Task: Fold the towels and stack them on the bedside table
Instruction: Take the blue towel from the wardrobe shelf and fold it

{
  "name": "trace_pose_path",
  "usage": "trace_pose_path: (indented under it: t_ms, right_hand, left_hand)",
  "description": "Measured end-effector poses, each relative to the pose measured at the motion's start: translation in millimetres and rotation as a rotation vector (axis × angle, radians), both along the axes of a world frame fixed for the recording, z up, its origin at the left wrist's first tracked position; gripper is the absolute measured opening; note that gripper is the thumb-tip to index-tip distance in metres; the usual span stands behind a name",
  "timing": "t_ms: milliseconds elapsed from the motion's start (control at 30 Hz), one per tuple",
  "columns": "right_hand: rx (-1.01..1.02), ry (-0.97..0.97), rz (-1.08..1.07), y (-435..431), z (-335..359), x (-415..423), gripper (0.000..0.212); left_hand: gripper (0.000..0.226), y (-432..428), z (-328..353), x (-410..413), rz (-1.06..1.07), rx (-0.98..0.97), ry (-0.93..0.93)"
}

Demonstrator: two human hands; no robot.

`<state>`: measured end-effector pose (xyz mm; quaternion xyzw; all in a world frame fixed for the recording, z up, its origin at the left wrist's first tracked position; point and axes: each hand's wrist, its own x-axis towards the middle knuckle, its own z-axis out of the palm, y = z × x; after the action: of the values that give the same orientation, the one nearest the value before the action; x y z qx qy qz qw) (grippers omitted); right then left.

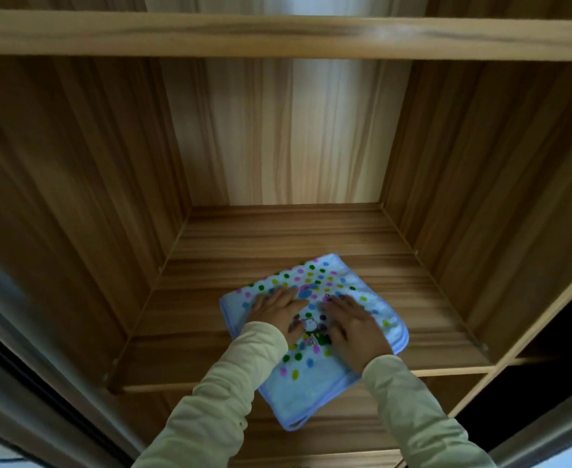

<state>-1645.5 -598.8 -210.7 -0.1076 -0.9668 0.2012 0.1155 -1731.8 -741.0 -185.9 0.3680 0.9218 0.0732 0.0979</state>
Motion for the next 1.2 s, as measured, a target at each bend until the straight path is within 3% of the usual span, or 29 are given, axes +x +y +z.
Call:
trace_pose_path:
  t_ms: [133,300,367,433,500,600,700,800,967,1200]
  right_hand:
    - [0.051,-0.304,0.027,-6.0,0.2,2.4,0.096]
    - [0.146,-0.355,-0.116,-1.7,6.3,-7.6,0.057]
    - [0.138,-0.329,-0.077,-6.2,9.0,-13.2,0.057]
    - [0.125,-0.3,0.007,-11.9,9.1,-17.7,0.077]
    - [0.136,-0.303,0.049,-12.8,7.5,-20.0,0.09]
    - [0.14,-0.316,0.029,-10.9,4.4,-21.5,0.07]
    - [0.124,-0.335,0.044,-12.1,1.6,-16.5,0.093]
    - [0.119,-0.345,-0.004,-4.9,0.1,-12.6,0.099]
    - [0.116,-0.365,-0.143,11.2,-2.0,-12.9,0.102]
    - [0.122,-0.366,-0.102,7.9,0.7,-14.3,0.104]
  left_hand:
    - [0.051,-1.2,-14.8,-3.2,0.077,-0.13,-0.065]
    - [0.051,4.2,-10.6,3.9,0.216,-0.216,-0.069]
    - [0.053,10.6,-5.1,9.4,0.248,-0.257,-0.059]
    - [0.055,15.9,6.9,11.7,0.258,-0.292,-0.058]
    - [0.051,17.9,21.8,7.7,0.255,-0.266,-0.021]
    - [0.044,16.0,25.9,-6.9,0.207,-0.12,0.096]
    - [0.051,17.0,8.3,-20.3,0.106,-0.01,0.099]
    - [0.053,20.1,-8.8,-30.1,0.071,-0.082,-0.011]
    - [0.059,21.7,-19.6,-37.1,0.216,-0.146,-0.08]
    - [0.055,20.8,-20.9,-35.4,0.275,-0.027,-0.038]
